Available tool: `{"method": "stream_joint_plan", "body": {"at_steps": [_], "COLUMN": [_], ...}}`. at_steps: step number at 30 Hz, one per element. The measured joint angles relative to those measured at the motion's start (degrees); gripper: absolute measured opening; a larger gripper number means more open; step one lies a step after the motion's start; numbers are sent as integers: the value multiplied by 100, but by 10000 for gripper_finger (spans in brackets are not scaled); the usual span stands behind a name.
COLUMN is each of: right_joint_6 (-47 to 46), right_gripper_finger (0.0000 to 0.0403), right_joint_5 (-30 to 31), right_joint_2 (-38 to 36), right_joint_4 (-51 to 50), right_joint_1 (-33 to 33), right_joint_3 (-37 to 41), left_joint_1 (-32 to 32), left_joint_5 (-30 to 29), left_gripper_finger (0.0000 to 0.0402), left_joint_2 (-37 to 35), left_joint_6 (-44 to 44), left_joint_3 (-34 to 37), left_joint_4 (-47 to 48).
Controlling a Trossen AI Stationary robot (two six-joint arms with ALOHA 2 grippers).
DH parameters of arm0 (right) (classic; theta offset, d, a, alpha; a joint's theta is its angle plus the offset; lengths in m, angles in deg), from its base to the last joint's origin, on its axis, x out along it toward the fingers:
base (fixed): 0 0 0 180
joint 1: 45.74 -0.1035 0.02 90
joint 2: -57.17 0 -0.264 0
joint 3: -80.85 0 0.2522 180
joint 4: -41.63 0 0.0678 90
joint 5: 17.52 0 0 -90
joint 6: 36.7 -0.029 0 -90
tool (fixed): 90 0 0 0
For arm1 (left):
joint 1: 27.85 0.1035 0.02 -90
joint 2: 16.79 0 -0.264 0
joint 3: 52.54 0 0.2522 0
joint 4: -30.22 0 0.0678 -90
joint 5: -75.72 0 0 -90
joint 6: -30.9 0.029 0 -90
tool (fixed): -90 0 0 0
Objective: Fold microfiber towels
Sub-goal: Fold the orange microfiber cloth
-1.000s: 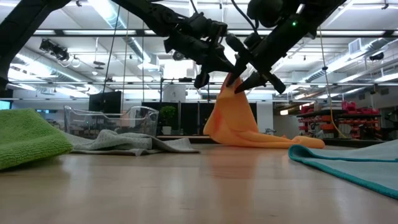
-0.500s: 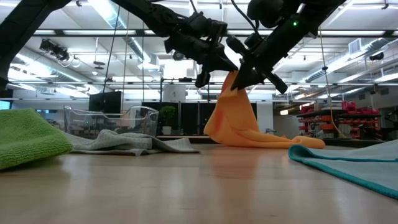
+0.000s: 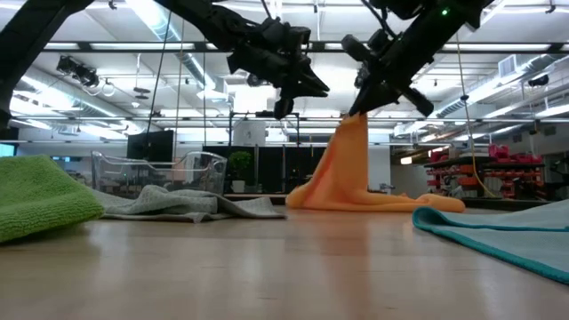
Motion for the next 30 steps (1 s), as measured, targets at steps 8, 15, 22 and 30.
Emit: {"method": "stream_joint_plan", "body": {"at_steps": [8, 15, 22, 30], "right_joint_6": [203, 798, 1384, 1613], "right_gripper_finger": [1, 0, 0, 0], "right_joint_5": [-16, -341, -682, -835], "right_joint_2": [-722, -701, -466, -439], "right_joint_4": [-1131, -1783, -1860, -1872], "right_joint_1": [237, 646, 930, 930], "right_joint_3": [-338, -1049, -1584, -1851], "left_joint_1": [8, -585, -1137, -1240], "left_joint_5": [-402, -2654, -3915, -4295], "left_gripper_finger": [70, 86, 106, 120], "left_joint_2": [-157, -146, -71, 366], "left_joint_6": [1503, 2179, 2637, 2531], "left_joint_3": [5, 39, 32, 46], "left_joint_4": [1901, 2250, 1567, 1351]}}
